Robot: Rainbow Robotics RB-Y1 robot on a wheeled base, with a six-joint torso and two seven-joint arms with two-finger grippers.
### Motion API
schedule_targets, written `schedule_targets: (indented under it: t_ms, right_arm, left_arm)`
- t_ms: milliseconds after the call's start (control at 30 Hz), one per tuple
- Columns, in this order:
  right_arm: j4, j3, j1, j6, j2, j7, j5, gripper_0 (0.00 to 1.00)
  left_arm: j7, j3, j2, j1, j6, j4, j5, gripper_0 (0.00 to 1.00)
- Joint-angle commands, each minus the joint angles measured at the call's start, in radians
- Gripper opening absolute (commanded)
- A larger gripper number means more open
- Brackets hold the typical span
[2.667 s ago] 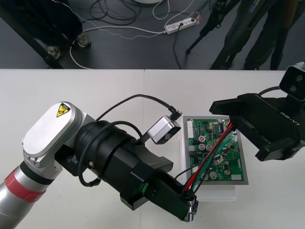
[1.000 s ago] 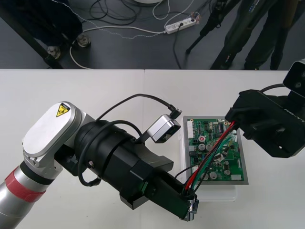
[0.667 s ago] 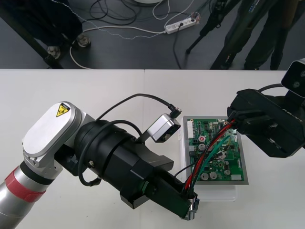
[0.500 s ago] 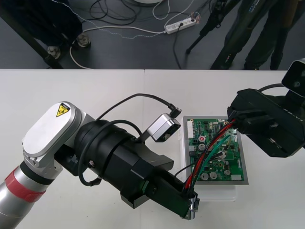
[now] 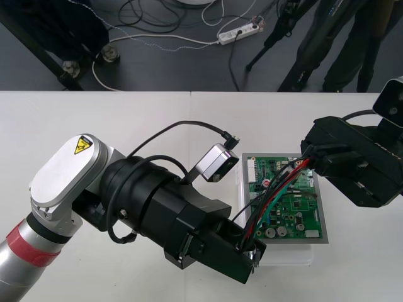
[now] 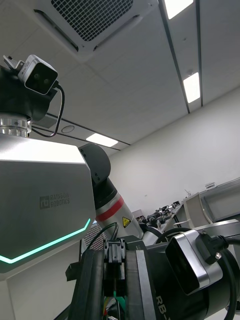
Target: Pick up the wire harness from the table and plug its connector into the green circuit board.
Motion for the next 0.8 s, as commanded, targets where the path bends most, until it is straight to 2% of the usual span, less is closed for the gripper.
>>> schedule_targets:
  t_ms: [33, 800]
  right_arm:
    - [-0.035, 0.008, -0.022, -0.002, 0.012, 0.029, -0.015, 0.00]
    - [-0.030, -0.013, -0.022, -0.002, 0.012, 0.025, -0.012, 0.00]
  left_arm:
    - [-0.095, -0.026, -0.029, -0.039, 0.071, -0.011, 0.014, 1.00]
    - [-0.138, -0.015, 0.011, -0.039, 0.140, -0.011, -0.001, 1.00]
